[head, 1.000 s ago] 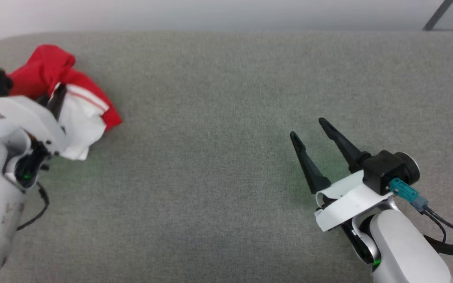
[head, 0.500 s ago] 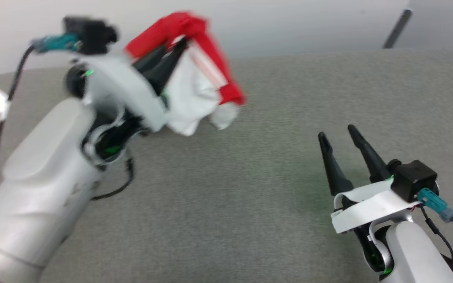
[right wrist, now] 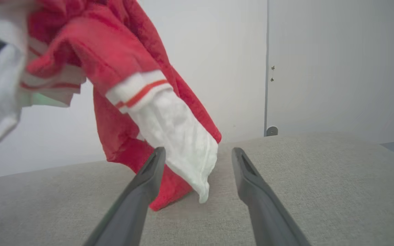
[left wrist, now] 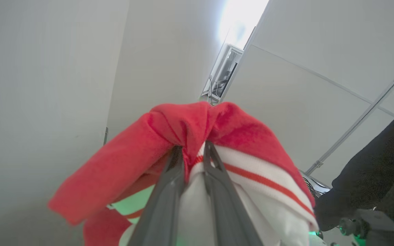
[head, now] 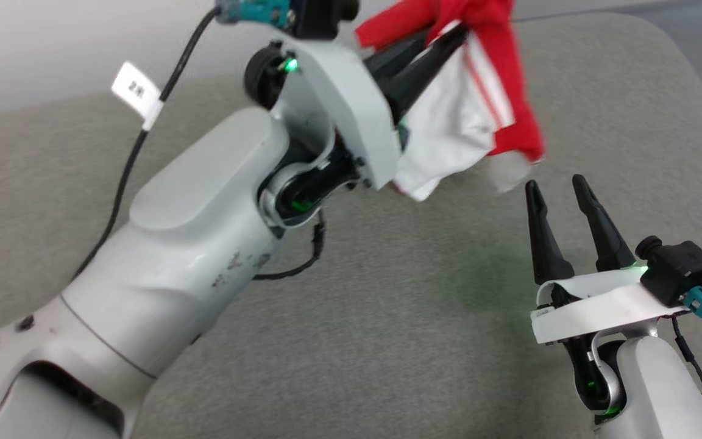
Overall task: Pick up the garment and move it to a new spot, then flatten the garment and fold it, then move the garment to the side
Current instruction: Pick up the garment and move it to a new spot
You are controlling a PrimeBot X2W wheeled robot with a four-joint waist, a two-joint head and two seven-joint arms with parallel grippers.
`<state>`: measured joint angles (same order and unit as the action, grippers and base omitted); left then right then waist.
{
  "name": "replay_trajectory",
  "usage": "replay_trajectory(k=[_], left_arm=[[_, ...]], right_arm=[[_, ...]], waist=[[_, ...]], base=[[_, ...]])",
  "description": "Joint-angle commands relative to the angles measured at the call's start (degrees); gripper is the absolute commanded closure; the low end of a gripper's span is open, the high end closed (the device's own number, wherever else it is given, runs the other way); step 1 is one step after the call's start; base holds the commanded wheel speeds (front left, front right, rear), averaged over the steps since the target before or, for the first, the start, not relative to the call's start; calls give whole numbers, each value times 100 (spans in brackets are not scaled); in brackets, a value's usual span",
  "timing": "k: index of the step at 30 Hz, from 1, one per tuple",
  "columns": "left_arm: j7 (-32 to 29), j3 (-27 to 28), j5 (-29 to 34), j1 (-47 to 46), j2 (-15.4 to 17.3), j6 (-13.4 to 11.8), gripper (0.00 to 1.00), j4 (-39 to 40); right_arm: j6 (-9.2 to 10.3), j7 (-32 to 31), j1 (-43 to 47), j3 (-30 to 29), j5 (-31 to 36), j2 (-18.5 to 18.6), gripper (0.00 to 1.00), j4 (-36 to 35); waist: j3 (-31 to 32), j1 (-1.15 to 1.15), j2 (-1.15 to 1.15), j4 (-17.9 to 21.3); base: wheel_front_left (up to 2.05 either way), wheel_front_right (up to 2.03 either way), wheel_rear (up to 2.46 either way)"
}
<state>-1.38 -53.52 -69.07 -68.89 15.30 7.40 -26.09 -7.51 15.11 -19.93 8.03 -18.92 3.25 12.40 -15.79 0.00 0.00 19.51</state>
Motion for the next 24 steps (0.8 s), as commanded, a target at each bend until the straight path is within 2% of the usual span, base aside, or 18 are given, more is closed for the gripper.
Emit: replay_trajectory(k=[1,10,13,21,24], left_arm=[[42,-106,-136,135,145,13,100,-157],[-195,-1242,56,313,959,14,100,-973],[-524,-1763,579,146,1191,13,100,-1155],[-1432,-2003,1855,432,1156,13,100,-1379],[-1599,-2026,2056,542,1153,14,100,-1416]], right_arm=[[4,4,-51,-34,-40,-24,0,-44],[4,5,159,-108,-166,-37,0,-99],[4,5,145,-87,-215,-37,0,-109],[4,5,-75,100,-387,-36,0,-185],[4,4,-93,87,-406,-35,0,-196]], waist=[[-295,0,0,424],[-279,0,0,494],[-296,0,0,473],[-561,0,0,594],[-648,0,0,650]], base=[[0,0,0],[0,0,0],[0,0,0],[0,0,0],[0,0,0]])
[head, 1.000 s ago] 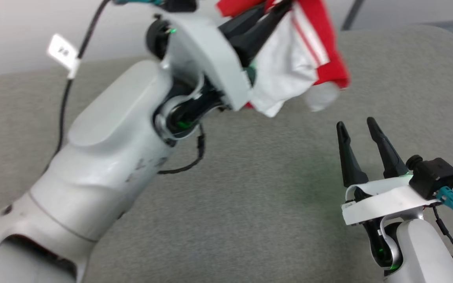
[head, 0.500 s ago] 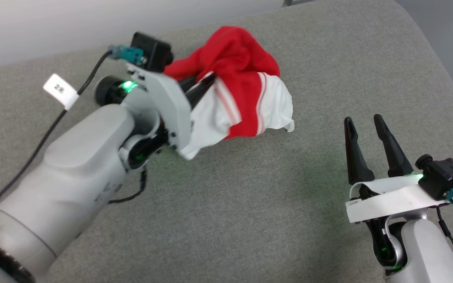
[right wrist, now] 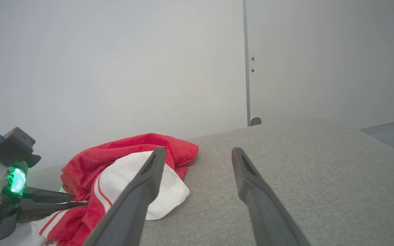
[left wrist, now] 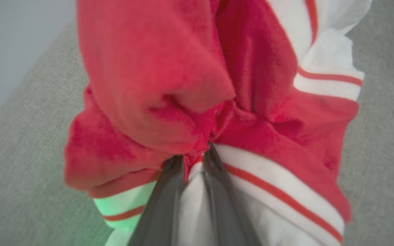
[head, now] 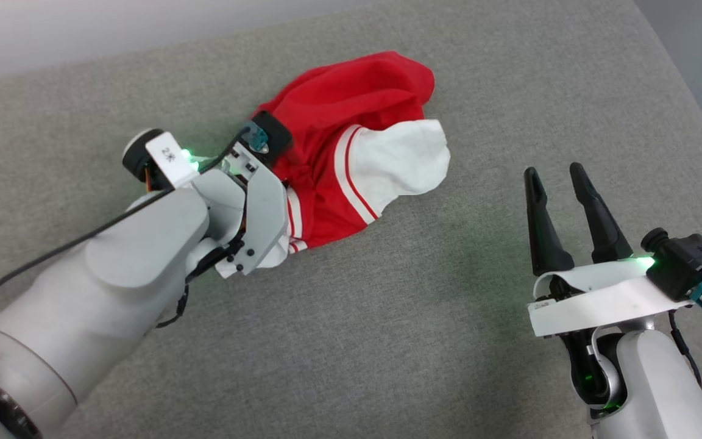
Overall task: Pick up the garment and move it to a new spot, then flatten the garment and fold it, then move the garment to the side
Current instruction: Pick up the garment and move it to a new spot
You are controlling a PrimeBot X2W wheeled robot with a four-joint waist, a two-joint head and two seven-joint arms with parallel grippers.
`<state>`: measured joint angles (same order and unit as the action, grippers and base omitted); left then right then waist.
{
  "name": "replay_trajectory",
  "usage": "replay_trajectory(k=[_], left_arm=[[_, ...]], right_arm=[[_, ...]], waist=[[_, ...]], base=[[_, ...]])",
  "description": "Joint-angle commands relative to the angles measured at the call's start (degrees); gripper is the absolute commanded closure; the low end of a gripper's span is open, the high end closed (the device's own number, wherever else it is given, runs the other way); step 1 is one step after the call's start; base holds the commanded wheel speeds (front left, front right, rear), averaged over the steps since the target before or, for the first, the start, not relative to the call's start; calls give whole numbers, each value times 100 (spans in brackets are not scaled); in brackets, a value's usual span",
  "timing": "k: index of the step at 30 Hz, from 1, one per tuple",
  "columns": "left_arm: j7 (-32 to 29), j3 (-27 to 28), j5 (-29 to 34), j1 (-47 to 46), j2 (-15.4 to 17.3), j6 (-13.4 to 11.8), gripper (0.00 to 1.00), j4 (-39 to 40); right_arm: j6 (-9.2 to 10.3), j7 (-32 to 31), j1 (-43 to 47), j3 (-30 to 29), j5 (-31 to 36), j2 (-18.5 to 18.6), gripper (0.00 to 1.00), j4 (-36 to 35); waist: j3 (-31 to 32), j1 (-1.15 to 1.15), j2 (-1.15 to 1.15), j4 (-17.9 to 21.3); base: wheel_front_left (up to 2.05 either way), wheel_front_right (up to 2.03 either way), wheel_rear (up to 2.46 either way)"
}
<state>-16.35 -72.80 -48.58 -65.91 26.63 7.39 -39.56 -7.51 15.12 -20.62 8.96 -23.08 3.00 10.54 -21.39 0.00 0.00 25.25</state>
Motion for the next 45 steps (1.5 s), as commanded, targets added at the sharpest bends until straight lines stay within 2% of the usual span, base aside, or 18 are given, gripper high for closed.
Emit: replay_trajectory(k=[1,5,8,9,11,12,13,14,16,24,32,36,39,45], left_arm=[[-194,-113,102,310,15,15,100,-74],[-464,-162,399,473,83,15,100,-69],[-415,-177,363,492,105,15,100,-89],[-373,-180,339,488,99,14,96,-99],[-242,-179,270,437,67,14,65,-111],[-164,-174,198,411,38,14,55,-121],[-88,-168,115,386,8,14,29,-121],[-1,-161,26,362,-25,14,13,-112],[225,-139,-187,290,-99,15,0,-84],[1397,81,-1133,159,-305,14,0,-39],[2732,472,-1950,1074,-224,14,0,-156],[3084,787,-2220,1701,-180,14,0,-320],[3151,1239,-2290,2117,-164,8,0,-396],[3146,2784,-1469,3119,-61,-198,0,-2]], right_arm=[[4,3,-37,-21,-4,-12,0,-12],[4,3,-72,-63,-50,-13,0,-44],[4,3,-66,-84,-52,-13,0,-45],[4,3,-54,-89,-45,-13,0,-34],[4,3,-35,-102,4,-13,0,-10],[4,3,-33,-113,29,-13,0,2],[4,3,-32,-116,70,-12,0,15],[4,3,-30,-124,118,-13,0,28],[4,2,-20,-150,225,-11,0,70],[4,2,49,-117,646,196,0,278],[4,3,354,-34,739,536,0,543],[4,3,563,-103,759,710,0,643],[4,2,739,-200,759,808,0,666],[4,2,1097,-370,761,914,0,657]], waist=[[-127,0,0,97],[-259,0,0,157],[-294,0,0,149],[-289,0,0,129],[-254,0,0,56],[-218,0,0,5],[-177,0,0,-52],[-125,0,0,-119],[4,0,0,-278],[589,0,0,-1028],[1265,0,0,-1778],[1537,0,0,-2119],[1663,0,0,-2371],[1815,0,0,-2778]], base=[[0,0,0],[0,0,0],[0,0,0],[0,0,0],[0,0,0],[0,0,0],[0,0,0],[0,0,0],[0,0,0],[0,0,0],[0,0,0],[0,0,0],[0,0,0],[0,0,0]])
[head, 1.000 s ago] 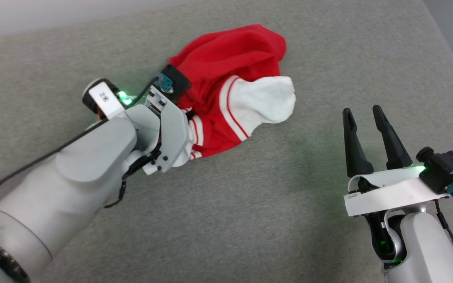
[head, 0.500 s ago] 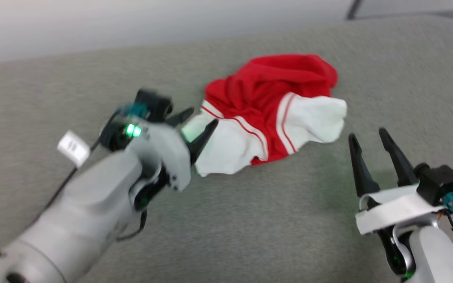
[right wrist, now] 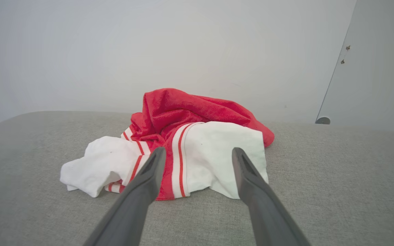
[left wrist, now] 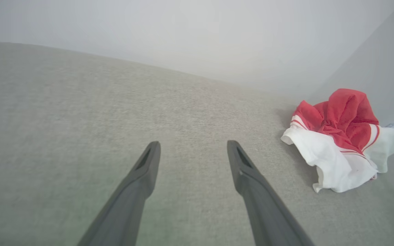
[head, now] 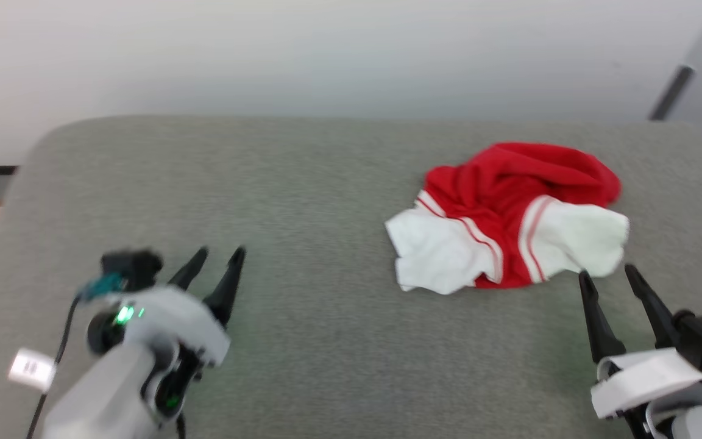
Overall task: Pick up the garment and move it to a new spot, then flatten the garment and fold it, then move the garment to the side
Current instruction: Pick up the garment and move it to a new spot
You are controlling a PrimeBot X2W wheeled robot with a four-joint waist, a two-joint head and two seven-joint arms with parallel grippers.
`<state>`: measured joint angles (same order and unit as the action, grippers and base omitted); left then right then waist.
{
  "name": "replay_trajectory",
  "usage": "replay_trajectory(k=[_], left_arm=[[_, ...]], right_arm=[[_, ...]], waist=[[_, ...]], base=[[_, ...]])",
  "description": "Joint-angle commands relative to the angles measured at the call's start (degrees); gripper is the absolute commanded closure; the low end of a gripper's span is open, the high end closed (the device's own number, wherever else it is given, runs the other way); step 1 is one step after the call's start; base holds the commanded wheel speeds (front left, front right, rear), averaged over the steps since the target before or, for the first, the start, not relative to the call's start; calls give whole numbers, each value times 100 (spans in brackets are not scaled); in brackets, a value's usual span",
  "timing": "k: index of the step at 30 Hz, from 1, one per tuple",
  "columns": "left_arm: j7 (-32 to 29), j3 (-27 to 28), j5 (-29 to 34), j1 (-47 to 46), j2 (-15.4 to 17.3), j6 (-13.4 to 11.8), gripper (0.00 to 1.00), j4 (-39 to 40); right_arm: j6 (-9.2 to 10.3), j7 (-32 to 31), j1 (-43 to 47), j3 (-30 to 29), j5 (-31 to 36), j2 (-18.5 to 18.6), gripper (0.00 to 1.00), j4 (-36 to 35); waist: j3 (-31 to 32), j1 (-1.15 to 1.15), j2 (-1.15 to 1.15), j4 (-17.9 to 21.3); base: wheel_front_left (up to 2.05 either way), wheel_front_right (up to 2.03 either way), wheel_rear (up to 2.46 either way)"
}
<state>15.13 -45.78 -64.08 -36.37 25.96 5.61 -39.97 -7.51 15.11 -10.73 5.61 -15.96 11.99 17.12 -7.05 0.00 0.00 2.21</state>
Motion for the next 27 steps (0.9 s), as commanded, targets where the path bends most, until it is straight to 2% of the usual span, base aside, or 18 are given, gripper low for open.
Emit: replay_trajectory(k=[1,8,12,19,27], left_arm=[[-2,331,255,355,7,-58,0,151],[0,1858,1283,1770,-68,-171,0,1081],[0,2512,1918,2498,-140,-308,0,1692],[0,3092,2986,3370,-163,-615,0,2555],[1,3476,3686,3802,-268,-649,0,3317]], right_arm=[[4,-2,157,-52,55,26,0,-6],[4,-54,436,-269,56,98,0,-112],[4,-77,571,-495,42,108,0,-206],[4,-78,802,-797,43,92,0,-384],[4,-75,942,-851,29,-13,0,-632]], waist=[[402,0,0,-517],[557,0,0,-595],[659,0,0,-533],[775,0,0,-381],[780,0,0,-279]], base=[[0,0,0],[0,0,0],[0,0,0],[0,0,0],[0,0,0]])
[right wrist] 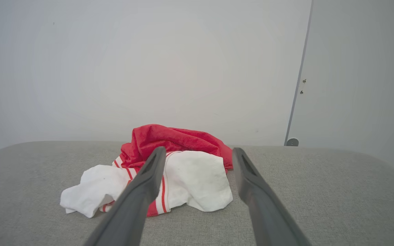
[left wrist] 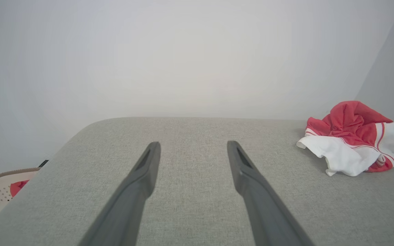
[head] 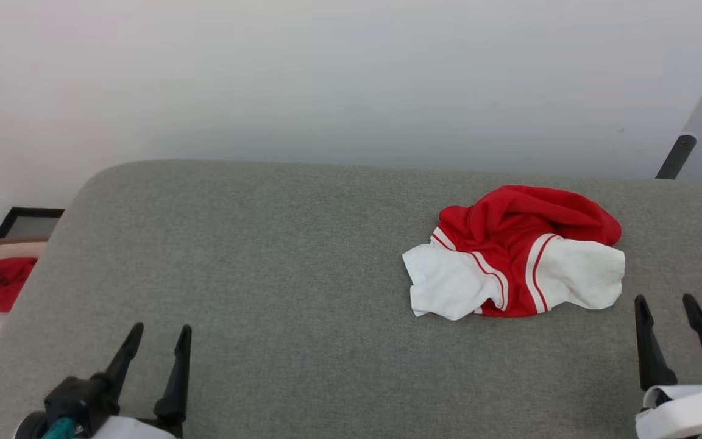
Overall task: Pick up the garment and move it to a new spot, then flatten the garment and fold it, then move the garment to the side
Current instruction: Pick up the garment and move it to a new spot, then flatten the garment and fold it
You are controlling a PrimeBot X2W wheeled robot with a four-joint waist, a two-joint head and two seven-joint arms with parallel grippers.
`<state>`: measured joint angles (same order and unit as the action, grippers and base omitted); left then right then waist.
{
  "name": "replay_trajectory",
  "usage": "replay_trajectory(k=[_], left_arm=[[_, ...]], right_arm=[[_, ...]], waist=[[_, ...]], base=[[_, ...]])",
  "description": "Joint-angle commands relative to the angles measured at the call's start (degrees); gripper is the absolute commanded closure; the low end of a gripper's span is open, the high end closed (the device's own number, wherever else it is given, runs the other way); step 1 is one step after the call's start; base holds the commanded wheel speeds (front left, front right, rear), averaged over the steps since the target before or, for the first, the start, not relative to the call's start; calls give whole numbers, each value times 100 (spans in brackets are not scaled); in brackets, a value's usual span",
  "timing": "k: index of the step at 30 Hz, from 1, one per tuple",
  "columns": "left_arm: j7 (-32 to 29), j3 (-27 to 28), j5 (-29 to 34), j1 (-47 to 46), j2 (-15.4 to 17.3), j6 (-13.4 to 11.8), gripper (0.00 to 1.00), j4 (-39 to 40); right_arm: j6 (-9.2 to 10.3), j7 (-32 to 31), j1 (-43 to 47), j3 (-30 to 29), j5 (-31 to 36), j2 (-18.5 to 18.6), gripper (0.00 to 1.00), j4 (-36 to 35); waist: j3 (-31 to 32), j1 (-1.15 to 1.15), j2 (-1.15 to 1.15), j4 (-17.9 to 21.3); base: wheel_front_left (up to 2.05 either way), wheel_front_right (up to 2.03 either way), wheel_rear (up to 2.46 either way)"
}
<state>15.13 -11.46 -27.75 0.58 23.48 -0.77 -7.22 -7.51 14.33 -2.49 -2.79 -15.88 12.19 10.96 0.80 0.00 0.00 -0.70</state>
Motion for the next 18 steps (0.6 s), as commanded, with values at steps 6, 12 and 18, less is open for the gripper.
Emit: replay_trajectory(k=[6,12,18], left_arm=[[1,155,207,266,-175,63,0,39],[1,266,308,302,-302,126,0,-66],[1,351,353,270,-381,239,0,-123]], right_arm=[[4,17,152,17,41,-123,0,22],[4,30,60,85,54,-117,0,62],[4,34,14,106,74,-139,0,88]], waist=[[-28,0,0,57],[-39,0,0,139],[-15,0,0,192]], base=[[0,0,0],[0,0,0],[0,0,0]])
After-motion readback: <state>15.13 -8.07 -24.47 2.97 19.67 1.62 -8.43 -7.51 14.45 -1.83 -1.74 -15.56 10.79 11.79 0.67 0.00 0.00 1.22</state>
